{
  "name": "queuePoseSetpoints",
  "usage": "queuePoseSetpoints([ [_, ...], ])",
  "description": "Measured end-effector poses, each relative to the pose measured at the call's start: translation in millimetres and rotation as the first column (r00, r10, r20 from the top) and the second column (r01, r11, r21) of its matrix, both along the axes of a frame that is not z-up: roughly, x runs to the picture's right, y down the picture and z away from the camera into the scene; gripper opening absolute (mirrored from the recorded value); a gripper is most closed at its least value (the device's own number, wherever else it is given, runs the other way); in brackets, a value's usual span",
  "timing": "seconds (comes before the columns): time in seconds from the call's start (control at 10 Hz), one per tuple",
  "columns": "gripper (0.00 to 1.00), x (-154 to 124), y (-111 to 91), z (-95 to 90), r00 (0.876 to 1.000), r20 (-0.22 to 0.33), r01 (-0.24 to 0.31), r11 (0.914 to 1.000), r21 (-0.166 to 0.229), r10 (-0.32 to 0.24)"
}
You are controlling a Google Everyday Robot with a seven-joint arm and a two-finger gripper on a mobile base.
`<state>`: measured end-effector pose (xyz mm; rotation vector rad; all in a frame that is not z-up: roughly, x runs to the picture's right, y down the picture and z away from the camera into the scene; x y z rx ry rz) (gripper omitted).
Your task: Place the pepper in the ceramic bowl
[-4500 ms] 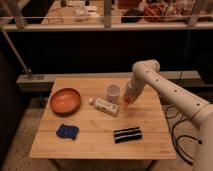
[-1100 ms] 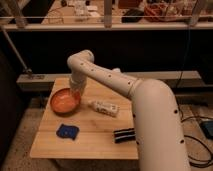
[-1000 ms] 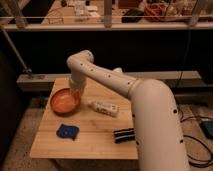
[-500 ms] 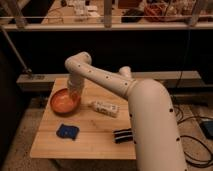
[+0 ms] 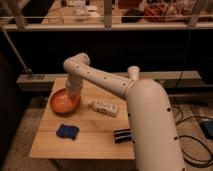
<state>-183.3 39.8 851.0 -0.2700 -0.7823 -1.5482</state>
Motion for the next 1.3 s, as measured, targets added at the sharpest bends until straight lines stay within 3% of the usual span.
queuePoseSetpoints([
  [1.1, 0.00, -10.0, 7.5, 3.1, 1.000, 0.016, 0.019, 0.9998, -0.001, -0.019],
  [1.3, 0.10, -11.9, 8.4, 3.4, 1.000, 0.020, 0.024, 0.9997, -0.001, -0.024],
])
